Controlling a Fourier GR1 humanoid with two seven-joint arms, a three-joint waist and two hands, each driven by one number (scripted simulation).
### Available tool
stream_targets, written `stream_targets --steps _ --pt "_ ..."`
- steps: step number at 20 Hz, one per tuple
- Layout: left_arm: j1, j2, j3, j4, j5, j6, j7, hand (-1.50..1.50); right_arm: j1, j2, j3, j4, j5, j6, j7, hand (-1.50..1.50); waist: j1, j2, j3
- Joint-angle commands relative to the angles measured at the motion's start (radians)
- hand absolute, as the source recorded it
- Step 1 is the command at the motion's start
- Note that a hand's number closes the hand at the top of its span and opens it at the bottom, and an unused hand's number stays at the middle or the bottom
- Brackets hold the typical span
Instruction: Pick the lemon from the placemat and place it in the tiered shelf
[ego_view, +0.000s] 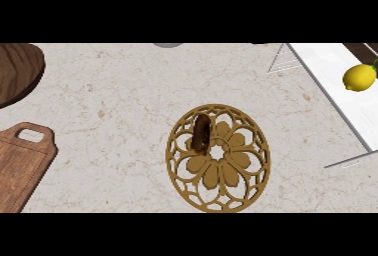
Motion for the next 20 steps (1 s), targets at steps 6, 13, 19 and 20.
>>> stream_targets --steps 6,13,19,20 --pt "-0.218 -0.039 -0.093 -0.041 0.095 0.005 -0.081 0.00 0.027 -0.101 -0.065 -0.056 0.136 -0.132 0.129 -1.50 -0.070 -0.006 -0.023" --pt "-0.168 -0.039 -0.068 -0.056 0.103 -0.008 -0.083 0.00 0.029 -0.135 -0.147 -0.154 0.187 -0.137 0.151 -1.50 -0.095 -0.030 -0.025" --pt "-0.156 -0.039 -0.056 -0.077 0.122 -0.007 -0.075 0.00 0.076 -0.106 -0.205 -0.227 0.166 -0.093 0.127 -1.50 -0.120 -0.039 -0.021" --pt "-0.144 -0.039 -0.037 -0.080 0.114 -0.013 -0.083 0.00 0.096 -0.085 -0.202 -0.248 0.169 -0.099 0.121 -1.50 -0.120 -0.040 -0.020"
